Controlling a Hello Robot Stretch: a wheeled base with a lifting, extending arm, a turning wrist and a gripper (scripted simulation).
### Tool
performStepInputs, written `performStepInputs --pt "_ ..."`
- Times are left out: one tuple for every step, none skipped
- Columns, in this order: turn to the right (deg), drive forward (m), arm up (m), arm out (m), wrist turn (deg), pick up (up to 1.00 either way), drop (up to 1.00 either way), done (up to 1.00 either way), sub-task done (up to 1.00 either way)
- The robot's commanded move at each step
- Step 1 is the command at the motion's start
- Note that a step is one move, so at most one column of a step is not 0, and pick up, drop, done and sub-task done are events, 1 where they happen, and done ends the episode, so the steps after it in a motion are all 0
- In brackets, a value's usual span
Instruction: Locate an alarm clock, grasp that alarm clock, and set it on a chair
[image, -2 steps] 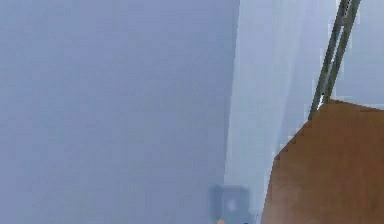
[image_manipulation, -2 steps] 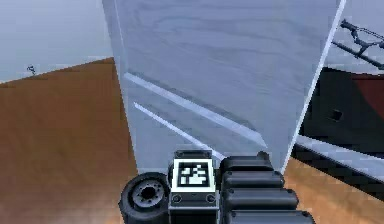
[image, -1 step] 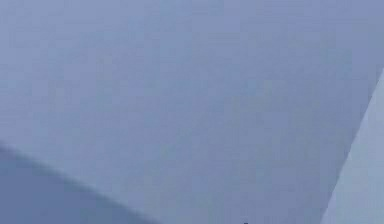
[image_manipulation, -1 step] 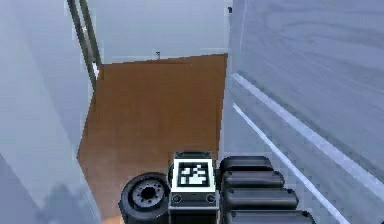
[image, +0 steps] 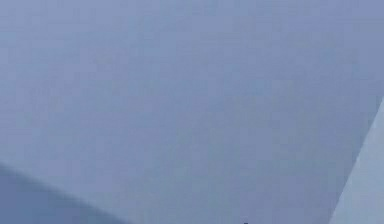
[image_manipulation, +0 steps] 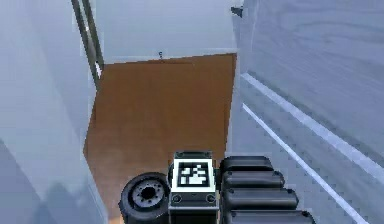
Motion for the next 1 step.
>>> performStepInputs --pt "45.0 0.00 0.00 0.00 0.0 0.00 0.00 0.00 0.00"
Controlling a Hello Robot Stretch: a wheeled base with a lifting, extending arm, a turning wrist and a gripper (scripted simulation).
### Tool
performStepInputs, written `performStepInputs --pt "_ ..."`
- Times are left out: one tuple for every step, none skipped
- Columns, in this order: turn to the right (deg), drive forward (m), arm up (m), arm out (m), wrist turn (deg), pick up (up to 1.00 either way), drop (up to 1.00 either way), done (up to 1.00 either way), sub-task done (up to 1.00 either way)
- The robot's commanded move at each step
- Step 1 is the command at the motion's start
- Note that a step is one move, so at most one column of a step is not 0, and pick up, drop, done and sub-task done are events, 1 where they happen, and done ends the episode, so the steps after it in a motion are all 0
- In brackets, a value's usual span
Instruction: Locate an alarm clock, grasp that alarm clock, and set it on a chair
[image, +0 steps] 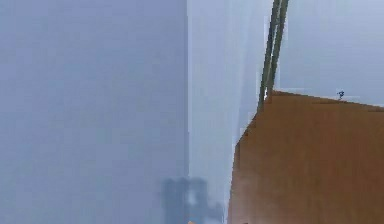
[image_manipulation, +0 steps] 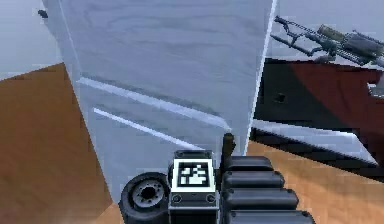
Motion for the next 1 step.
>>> performStepInputs --pt "45.0 0.00 0.00 0.00 0.0 0.00 0.00 0.00 0.00"
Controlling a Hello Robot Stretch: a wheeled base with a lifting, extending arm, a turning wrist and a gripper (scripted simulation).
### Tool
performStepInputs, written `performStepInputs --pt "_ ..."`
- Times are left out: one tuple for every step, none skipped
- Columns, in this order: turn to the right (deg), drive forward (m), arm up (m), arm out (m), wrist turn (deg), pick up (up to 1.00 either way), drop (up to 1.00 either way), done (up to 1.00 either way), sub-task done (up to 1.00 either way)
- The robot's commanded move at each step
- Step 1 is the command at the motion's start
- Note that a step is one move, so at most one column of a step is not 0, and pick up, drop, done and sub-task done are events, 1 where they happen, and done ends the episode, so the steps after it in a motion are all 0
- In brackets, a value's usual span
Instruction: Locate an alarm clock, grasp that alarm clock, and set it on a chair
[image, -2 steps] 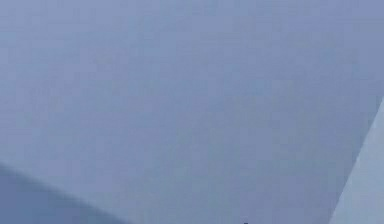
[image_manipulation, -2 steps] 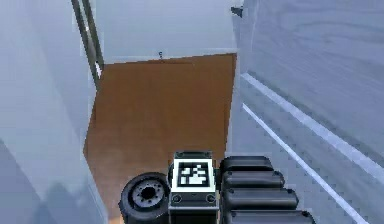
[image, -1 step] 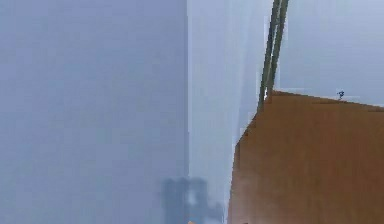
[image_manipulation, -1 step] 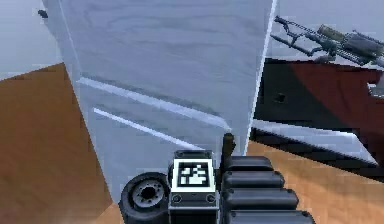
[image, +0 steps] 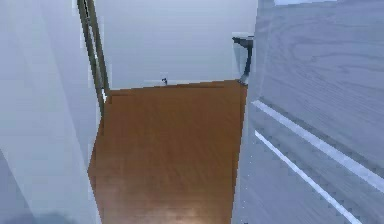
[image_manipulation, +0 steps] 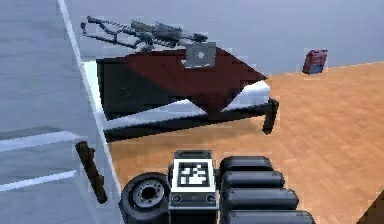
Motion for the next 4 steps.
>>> performStepInputs --pt "6.0 0.00 0.00 0.00 0.0 0.00 0.00 0.00 0.00" --pt "0.0 0.05 0.00 0.00 0.0 0.00 0.00 0.00 0.00" --pt "-24.0 0.00 0.00 0.00 0.0 0.00 0.00 0.00 0.00" --pt "0.0 0.70 0.00 0.00 0.0 0.00 0.00 0.00 0.00"
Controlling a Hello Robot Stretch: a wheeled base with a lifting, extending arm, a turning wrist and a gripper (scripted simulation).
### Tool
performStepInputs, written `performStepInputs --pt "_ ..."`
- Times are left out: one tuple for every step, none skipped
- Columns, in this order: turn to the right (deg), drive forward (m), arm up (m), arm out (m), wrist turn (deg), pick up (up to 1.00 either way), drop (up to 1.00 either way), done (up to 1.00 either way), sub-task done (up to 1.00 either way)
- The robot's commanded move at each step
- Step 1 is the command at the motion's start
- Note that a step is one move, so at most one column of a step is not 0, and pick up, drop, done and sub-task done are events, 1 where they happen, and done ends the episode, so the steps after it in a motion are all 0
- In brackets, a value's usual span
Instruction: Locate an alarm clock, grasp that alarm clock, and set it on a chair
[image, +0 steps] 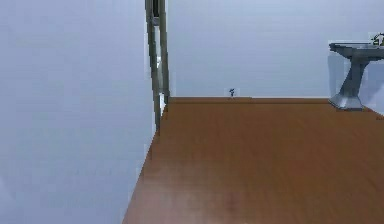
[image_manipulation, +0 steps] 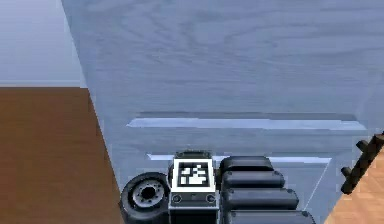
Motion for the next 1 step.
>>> performStepInputs --pt "0.0 1.00 0.00 0.00 0.0 0.00 0.00 0.00 0.00"
